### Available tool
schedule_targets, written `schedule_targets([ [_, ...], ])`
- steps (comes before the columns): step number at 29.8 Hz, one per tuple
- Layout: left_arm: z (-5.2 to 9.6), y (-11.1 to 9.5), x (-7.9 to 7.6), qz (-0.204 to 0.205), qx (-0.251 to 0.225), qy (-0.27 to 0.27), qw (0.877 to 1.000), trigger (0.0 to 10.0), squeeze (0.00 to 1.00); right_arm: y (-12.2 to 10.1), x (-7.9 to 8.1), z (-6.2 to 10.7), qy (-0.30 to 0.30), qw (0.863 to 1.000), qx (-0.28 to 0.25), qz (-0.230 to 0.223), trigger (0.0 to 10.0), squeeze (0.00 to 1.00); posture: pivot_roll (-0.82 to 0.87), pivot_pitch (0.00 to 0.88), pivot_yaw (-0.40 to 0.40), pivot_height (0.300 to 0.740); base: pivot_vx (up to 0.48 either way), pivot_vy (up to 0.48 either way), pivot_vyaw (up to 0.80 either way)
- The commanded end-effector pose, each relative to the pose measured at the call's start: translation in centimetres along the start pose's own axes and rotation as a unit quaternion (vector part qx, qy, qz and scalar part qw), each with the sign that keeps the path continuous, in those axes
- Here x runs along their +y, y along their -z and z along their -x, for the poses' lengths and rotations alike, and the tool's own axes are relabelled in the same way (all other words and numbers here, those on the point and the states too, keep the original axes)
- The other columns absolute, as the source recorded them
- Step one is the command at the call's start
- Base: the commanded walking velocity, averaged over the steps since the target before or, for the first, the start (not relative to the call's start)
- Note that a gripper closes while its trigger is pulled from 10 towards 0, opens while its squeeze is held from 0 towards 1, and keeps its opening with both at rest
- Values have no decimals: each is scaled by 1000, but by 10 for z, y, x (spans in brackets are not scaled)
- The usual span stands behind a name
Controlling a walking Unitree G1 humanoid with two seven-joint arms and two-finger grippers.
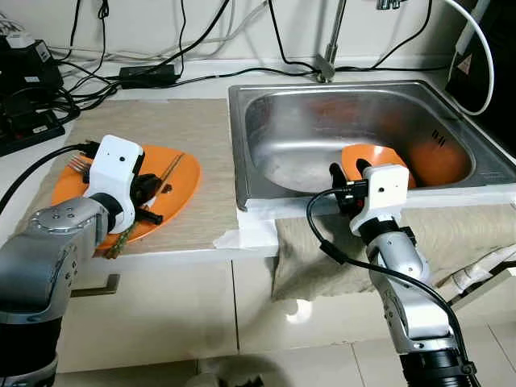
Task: Kitchen organization
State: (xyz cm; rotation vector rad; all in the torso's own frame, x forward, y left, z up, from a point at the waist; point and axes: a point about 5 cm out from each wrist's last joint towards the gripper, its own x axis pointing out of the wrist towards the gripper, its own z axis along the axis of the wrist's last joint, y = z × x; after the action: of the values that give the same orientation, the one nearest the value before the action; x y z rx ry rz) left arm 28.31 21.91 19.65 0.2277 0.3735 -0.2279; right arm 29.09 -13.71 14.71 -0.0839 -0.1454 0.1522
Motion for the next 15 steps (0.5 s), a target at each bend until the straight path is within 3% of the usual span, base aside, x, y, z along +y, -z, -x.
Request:
schedule_targets([
  [1, 1, -3, 2, -9, -3, -3, 1000, 10000, 1000, 1, -2, 0, 5, 1000, 5, -3, 10000, 0, 117, 17, 30, 740, 0, 0, 0],
  [12, 2, -7, 3, -3, -6, 3, 1000, 10000, 1000, 2, -2, 0, 5, 1000, 6, -3, 10000, 0, 117, 19, 31, 740, 0, 0, 0],
  [15, 2, -1, 4, -2, 12, 8, 1000, 10000, 1000, 2, -2, 0, 5, 1000, 6, -3, 10000, 0, 117, 21, 31, 740, 0, 0, 0],
])
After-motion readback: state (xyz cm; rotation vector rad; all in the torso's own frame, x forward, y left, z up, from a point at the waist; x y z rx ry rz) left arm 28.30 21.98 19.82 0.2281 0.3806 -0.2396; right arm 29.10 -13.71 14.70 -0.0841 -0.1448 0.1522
